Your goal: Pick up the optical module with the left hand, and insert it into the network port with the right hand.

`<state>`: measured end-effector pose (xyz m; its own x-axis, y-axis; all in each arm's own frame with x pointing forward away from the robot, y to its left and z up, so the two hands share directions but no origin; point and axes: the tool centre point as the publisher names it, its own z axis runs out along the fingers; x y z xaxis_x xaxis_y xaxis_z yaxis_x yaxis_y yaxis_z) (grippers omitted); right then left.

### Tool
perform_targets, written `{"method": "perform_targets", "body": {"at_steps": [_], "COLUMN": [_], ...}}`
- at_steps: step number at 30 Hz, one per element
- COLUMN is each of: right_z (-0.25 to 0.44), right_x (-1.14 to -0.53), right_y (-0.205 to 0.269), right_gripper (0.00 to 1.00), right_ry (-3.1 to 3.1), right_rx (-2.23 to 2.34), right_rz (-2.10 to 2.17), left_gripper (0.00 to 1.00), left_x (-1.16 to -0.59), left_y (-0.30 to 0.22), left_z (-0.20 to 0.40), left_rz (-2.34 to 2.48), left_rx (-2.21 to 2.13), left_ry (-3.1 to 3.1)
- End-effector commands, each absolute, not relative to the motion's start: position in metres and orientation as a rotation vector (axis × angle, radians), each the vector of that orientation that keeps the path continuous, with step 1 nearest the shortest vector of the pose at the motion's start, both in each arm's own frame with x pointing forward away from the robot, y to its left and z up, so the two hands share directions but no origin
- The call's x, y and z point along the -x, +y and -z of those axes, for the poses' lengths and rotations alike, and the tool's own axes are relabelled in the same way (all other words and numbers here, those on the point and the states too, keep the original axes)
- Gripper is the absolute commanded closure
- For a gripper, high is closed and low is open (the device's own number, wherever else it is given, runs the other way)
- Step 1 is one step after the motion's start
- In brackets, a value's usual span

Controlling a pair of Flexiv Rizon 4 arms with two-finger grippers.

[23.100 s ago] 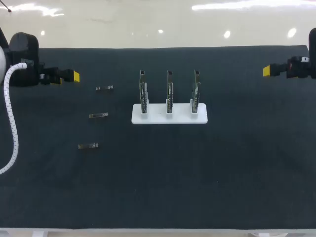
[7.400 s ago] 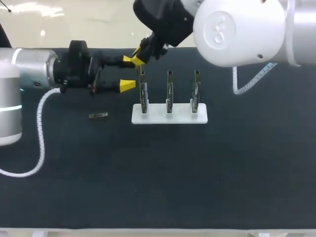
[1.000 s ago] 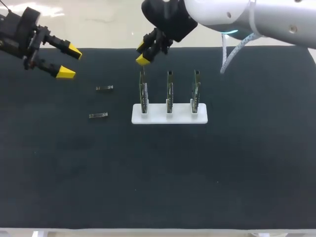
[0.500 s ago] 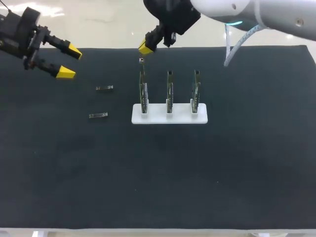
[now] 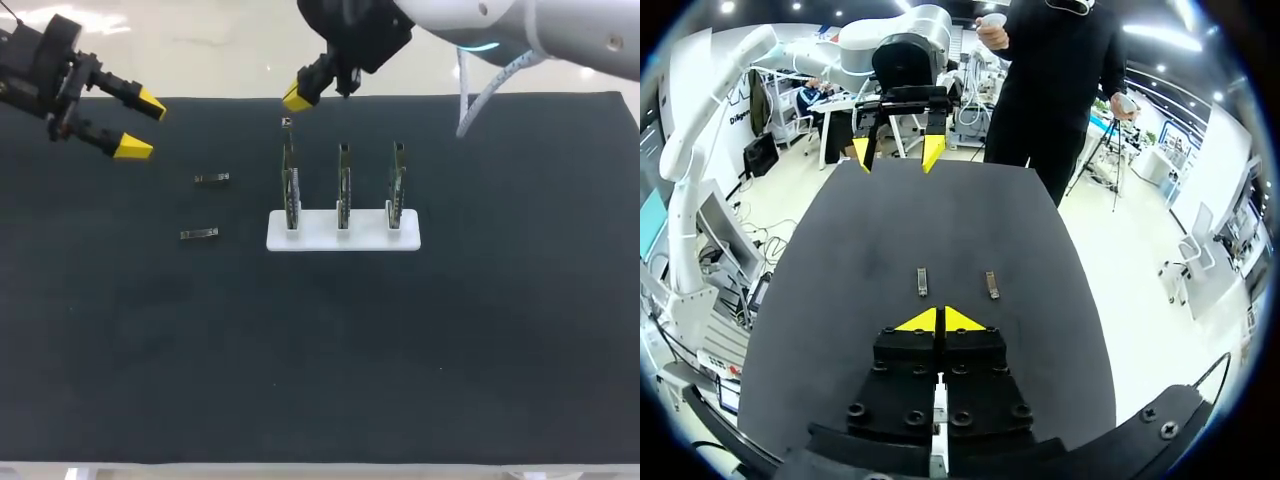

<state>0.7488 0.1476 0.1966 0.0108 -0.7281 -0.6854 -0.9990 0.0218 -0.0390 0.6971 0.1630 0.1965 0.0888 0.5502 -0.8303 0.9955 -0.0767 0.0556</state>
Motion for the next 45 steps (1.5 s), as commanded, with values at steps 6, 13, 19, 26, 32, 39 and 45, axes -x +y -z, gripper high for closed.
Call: {"method": "perform_targets", "body": {"at_steps": [6,13,19,26,32,39,45], "right_z": [-0.188,-0.179,-0.172,-0.167,-0.163,-0.158,-0.150], "right_x": [-0.746,-0.745,-0.745,-0.744,-0.746,-0.747,-0.747], "right_y": [0.150,0.149,0.150,0.150,0.150,0.153,0.155], "right_gripper": [1.00,1.00,1.00,1.00,1.00,1.00,1.00], "right_ry": [1.757,1.752,1.746,1.751,1.745,1.737,1.743], "right_rx": [1.746,1.734,1.728,1.729,1.749,1.814,1.837], "right_rz": [-0.652,-0.661,-0.678,-0.666,-0.660,-0.621,-0.610], "left_gripper": [0.00,0.00,0.00,0.00,0.00,0.00,0.00], "left_x": [-0.698,-0.698,-0.698,-0.698,-0.698,-0.698,-0.698], "left_y": [0.162,0.162,0.162,0.162,0.162,0.162,0.162], "left_z": [-0.196,-0.196,-0.196,-0.196,-0.196,-0.196,-0.196], "left_rz": [0.857,0.857,0.857,0.857,0.857,0.857,0.857], "left_rx": [-1.711,-1.711,-1.711,-1.711,-1.711,-1.711,-1.711], "left_ry": [1.538,1.538,1.538,1.538,1.538,1.538,1.538]}}
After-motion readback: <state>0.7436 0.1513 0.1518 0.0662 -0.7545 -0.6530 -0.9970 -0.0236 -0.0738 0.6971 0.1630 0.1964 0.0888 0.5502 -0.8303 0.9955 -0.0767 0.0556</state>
